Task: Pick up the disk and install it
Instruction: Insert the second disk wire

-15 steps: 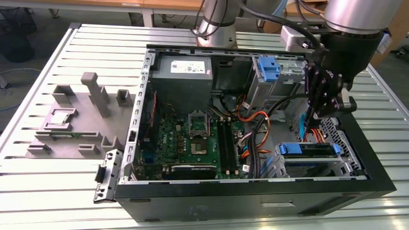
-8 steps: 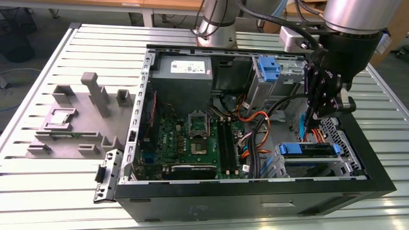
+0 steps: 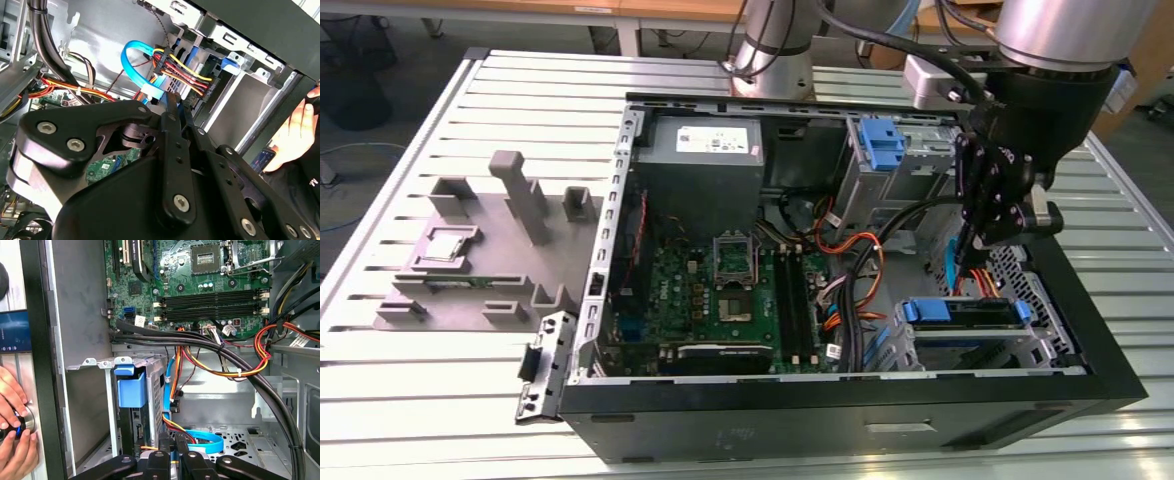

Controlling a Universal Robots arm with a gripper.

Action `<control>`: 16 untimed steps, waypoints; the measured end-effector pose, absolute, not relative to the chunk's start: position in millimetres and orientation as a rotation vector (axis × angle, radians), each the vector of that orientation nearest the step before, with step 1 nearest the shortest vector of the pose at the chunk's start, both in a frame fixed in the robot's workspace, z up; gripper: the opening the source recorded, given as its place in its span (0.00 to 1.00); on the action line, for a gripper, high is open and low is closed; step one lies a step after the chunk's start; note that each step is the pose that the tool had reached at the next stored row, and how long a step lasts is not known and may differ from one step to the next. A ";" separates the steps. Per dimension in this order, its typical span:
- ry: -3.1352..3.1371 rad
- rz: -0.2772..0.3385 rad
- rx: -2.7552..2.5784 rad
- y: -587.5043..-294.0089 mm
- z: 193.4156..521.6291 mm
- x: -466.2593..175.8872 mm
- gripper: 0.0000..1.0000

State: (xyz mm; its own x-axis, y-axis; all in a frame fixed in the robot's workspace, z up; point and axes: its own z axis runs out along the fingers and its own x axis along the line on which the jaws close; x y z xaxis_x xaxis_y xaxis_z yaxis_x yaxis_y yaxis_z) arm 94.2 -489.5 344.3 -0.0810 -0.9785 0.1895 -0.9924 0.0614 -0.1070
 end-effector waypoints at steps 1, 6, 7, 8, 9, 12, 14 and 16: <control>-2.240 0.322 2.084 -489.5 344.2 93.9 0.16; -2.250 0.337 2.090 -490.9 343.7 90.9 0.16; -2.255 0.334 2.093 -492.1 343.4 90.6 0.16; -2.258 0.330 2.096 -493.2 343.2 90.5 0.16; -2.260 0.328 2.097 -494.3 343.0 90.5 0.16; -2.270 0.317 2.104 -499.8 341.9 90.0 0.16; -2.277 0.308 2.110 -503.5 341.2 89.7 0.16; -2.285 0.301 2.115 -507.1 340.5 88.9 0.16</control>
